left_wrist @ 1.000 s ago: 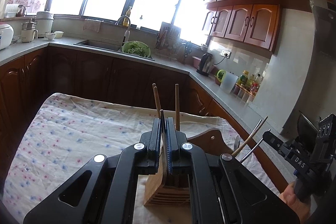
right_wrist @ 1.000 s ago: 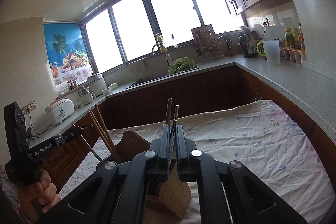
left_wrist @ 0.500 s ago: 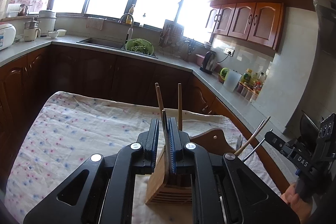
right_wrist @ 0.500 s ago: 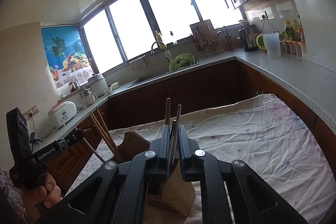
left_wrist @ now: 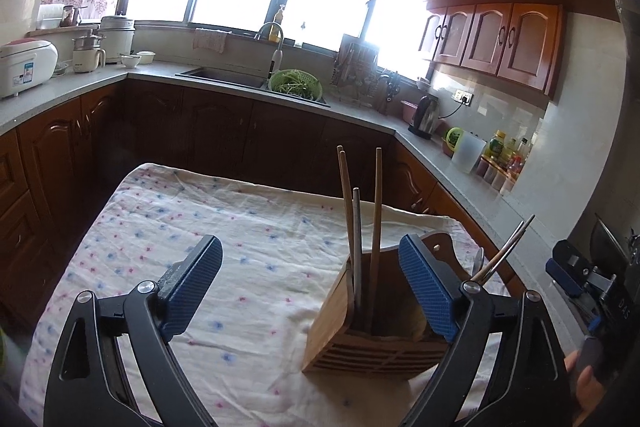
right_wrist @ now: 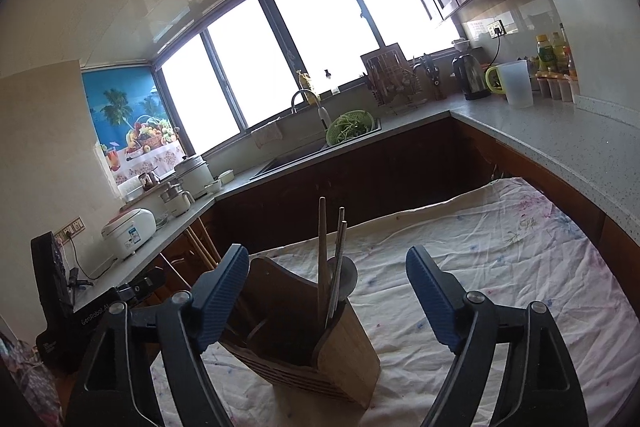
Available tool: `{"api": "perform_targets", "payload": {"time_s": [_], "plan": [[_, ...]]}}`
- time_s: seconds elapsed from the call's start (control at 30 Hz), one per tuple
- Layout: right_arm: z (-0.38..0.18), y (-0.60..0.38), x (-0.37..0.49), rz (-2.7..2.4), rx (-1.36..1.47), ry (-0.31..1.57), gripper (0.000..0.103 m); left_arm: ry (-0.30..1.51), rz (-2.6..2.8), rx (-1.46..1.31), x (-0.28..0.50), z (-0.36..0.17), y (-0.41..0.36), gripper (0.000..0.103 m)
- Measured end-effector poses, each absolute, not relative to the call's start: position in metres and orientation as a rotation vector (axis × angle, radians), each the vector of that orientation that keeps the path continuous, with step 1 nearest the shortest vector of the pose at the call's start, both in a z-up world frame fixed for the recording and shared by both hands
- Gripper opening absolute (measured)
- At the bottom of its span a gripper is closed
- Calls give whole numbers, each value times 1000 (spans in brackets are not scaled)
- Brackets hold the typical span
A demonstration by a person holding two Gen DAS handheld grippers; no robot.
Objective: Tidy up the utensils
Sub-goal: 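Open the left tool releasing its chopstick while the right tool opens too, then withdraw both open tools back from the holder over the table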
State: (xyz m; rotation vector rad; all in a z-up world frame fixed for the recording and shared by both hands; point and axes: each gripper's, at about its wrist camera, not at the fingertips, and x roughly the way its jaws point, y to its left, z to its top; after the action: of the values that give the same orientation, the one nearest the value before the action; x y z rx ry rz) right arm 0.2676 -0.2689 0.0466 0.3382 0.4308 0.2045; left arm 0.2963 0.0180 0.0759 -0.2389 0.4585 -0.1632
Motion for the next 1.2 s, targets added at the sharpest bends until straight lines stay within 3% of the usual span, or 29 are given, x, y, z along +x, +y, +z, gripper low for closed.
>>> {"api": "perform_targets", "payload": {"time_s": [0.07,0.67,0.83,1.0,1.2], "plan": [[48,-267,264,211,334,430,88,458,-151,-231,291,76,19,96],[53,-255,200,244,301,447,96,414,-97,-242,194,71,40,97],[57,-251,176,244,264,447,96,396,-70,-210,168,76,37,103],[73,-248,152,249,222,419,97,292,-61,-216,139,94,36,103],[109,-241,121,266,157,338,103,343,-117,-106,122,106,22,103]]}}
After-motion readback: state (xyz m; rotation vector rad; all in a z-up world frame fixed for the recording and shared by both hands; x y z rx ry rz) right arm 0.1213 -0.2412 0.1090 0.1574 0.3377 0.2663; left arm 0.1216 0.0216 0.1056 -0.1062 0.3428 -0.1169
